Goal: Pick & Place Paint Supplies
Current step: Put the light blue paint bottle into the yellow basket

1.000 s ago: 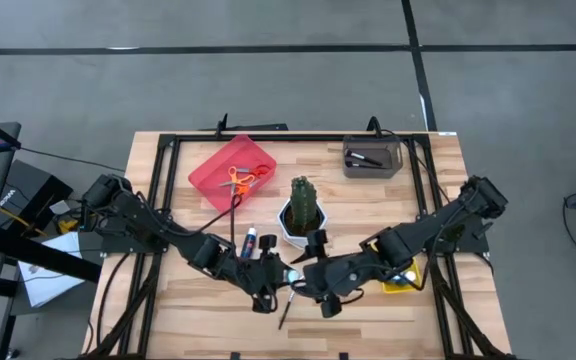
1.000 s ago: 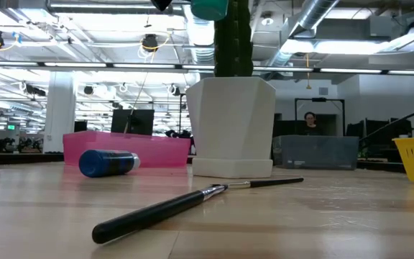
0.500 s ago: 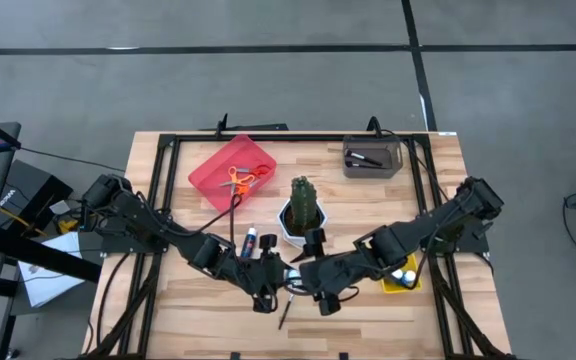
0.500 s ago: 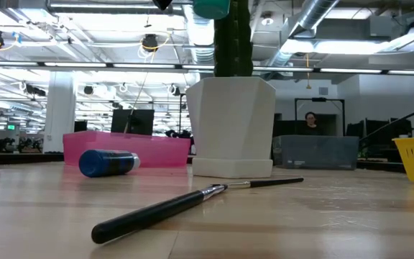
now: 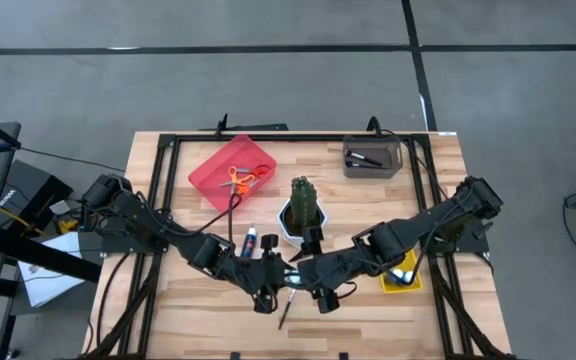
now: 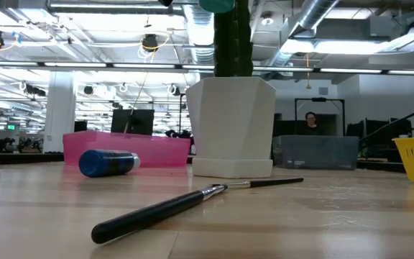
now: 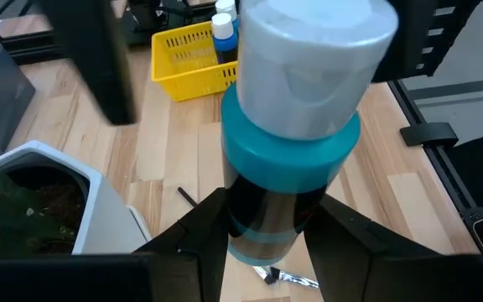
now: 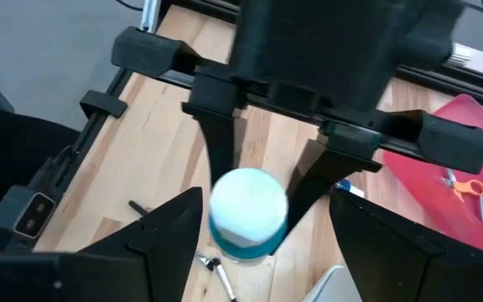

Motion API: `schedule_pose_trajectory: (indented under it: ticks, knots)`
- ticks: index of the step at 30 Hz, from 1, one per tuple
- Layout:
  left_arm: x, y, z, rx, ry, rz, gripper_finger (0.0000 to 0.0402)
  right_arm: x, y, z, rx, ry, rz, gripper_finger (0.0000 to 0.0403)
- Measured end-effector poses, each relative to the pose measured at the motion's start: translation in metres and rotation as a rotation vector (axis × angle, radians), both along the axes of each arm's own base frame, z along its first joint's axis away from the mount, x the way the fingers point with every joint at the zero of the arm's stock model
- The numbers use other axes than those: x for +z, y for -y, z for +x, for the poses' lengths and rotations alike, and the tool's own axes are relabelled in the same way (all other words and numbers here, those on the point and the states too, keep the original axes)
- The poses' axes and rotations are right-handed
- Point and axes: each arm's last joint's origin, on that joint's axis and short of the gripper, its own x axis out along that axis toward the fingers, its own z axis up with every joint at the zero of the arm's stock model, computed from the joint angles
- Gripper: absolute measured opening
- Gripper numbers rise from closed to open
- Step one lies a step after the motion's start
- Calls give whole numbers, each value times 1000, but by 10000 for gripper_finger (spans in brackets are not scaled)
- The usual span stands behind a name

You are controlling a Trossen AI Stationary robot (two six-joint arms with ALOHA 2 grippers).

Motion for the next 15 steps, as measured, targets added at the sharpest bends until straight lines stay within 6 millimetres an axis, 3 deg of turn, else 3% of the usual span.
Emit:
schedule_pose_trajectory:
  ticks: [8, 15]
  knots:
    - [1, 0, 0, 0, 7, -3, 132, 0, -1, 0, 24, -9, 16, 236]
    - [1, 0, 1, 0, 16, -8, 132, -1, -2, 0, 46, -18, 31, 176]
